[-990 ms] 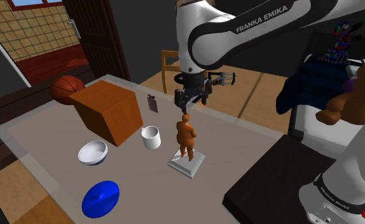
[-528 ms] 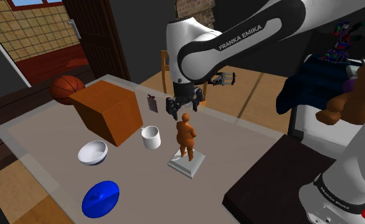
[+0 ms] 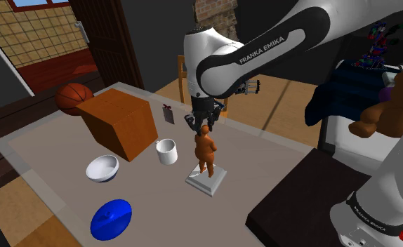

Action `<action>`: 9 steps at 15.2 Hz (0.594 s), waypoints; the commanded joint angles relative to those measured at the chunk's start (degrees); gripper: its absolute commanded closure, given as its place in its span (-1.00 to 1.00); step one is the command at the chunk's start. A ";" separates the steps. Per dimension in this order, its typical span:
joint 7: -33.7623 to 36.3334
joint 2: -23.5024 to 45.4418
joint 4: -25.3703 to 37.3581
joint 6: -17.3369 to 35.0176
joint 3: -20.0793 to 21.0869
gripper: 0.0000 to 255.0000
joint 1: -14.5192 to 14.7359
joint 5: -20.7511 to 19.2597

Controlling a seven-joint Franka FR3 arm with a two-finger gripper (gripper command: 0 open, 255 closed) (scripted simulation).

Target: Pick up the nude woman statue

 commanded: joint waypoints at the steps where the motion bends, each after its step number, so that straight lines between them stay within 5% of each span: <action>1: 0.01 0.10 -0.04 0.03 0.01 1.00 0.01 -0.01; 9: -0.35 -1.15 1.07 -2.27 0.05 1.00 -0.08 0.47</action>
